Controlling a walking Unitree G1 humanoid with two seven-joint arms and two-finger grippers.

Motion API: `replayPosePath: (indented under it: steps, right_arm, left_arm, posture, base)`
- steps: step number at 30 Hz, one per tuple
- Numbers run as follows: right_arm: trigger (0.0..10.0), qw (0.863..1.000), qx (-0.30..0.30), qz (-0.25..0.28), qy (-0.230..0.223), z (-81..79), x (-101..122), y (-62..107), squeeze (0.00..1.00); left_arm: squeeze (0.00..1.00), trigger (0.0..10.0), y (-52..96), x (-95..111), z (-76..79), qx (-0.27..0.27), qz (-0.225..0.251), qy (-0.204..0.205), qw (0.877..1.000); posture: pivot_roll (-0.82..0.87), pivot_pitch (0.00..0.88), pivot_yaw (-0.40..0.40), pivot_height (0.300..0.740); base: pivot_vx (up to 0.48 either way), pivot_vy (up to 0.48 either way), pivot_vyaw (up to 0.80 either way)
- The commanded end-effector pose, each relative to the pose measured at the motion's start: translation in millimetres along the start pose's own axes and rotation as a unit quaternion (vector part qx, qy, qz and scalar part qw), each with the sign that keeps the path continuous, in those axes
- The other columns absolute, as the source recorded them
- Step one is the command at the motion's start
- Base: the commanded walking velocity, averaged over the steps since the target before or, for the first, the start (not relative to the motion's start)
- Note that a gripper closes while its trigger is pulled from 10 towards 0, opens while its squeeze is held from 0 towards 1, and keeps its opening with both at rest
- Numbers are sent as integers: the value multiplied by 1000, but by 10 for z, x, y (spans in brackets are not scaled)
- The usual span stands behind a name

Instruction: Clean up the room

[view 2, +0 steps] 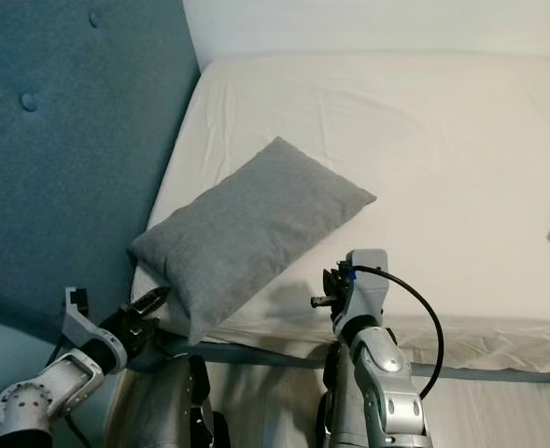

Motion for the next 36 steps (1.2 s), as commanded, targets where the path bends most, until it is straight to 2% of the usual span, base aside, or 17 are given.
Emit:
replayPosePath:
  steps: [1,3,4,7,8,9,10,11,12,13,16,17,28,32,33,34,36]
  right_arm:
    - [10000,1000,-2,-11,-6,-5,-63,24,0]
    - [10000,1000,0,-12,-10,-24,-59,-1,0]
    - [10000,1000,0,-12,-10,-24,-59,-1,0]
    - [10000,1000,5,-14,-11,-42,-55,-12,0]
    - [10000,1000,6,-15,-11,-44,-54,-13,0]
    - [10000,1000,6,-16,-11,-46,-58,-11,0]
    - [10000,1000,6,-16,-11,-46,-58,-11,0]
    - [10000,1000,6,-18,-13,-46,-67,-5,0]
    - [10000,1000,5,-18,-14,-45,-70,-2,0]
    - [10000,1000,4,-19,-14,-44,-75,0,0]
    - [10000,1000,4,-19,-14,-42,-79,1,0]
    - [10000,1000,3,-20,-14,-41,-84,1,0]
    - [10000,1000,-1,-22,-14,-36,-93,-24,0]
    - [10000,999,-26,-21,-7,61,-96,-39,0]
    - [10000,999,-39,-15,-16,121,-75,-68,0]
    - [10000,999,-39,-15,-16,121,-75,-68,0]
    - [10000,998,-60,-8,-32,221,-46,-132,0]
  left_arm:
    - [1000,10000,38,-91,-81,17,-12,-1,1000]
    - [1000,10000,-75,-274,23,9,-27,4,1000]
    - [1000,10000,-75,-274,23,9,-27,4,1000]
    - [1000,10000,-168,-389,149,-9,-38,15,999]
    - [969,10000,-216,-414,227,-19,-39,21,999]
    - [376,10000,-250,-419,294,-28,-36,30,998]
    - [376,10000,-250,-419,294,-28,-36,30,998]
    - [0,10000,-292,-396,412,-45,-28,44,998]
    - [0,10000,-299,-386,449,-51,-26,46,997]
    - [0,7843,-304,-378,501,-59,-25,43,997]
    - [0,7843,-306,-375,535,-65,-25,41,997]
    - [0,0,-305,-373,568,-72,-24,37,996]
    - [0,0,-277,-422,575,-78,-38,-2,996]
    - [0,0,-242,-494,563,-75,-51,-41,995]
    - [0,0,-202,-564,566,-77,-65,-69,993]
    - [0,0,-202,-564,566,-77,-65,-69,993]
    - [0,0,-124,-717,612,-93,-95,-112,985]
  posture:
    - [53,313,5,590]
    - [50,311,1,590]
    - [50,311,1,590]
    - [48,310,0,590]
    - [47,312,0,590]
    - [47,312,0,590]
    - [47,312,0,590]
    - [47,312,0,590]
    - [47,312,0,590]
    - [49,312,2,590]
    - [49,312,2,590]
    - [51,312,3,590]
    - [54,312,1,590]
    - [54,314,1,590]
    - [57,318,0,590]
    - [57,318,0,590]
    - [60,323,-2,590]
  base:
    - [0,0,0]
    - [0,0,0]
    - [0,0,0]
    - [0,0,0]
    - [0,0,0]
    - [0,0,0]
    - [0,0,0]
    - [0,0,0]
    - [0,0,0]
    - [0,0,0]
    - [0,0,0]
    - [0,0,0]
    - [0,0,0]
    - [0,0,0]
    - [0,0,0]
    - [0,0,0]
    - [0,0,0]
Point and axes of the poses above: a point about 5 cm out from each wrist's last joint towards the gripper, its own y axis pointing back from the gripper into the wrist, its own x axis along the axis of the wrist's last joint, z = x × y, the point moved 6 cm from there along -y, pointing out of the wrist towards the gripper, and after that the axes turned 9 degrees about -y, right-handed, at the moved point
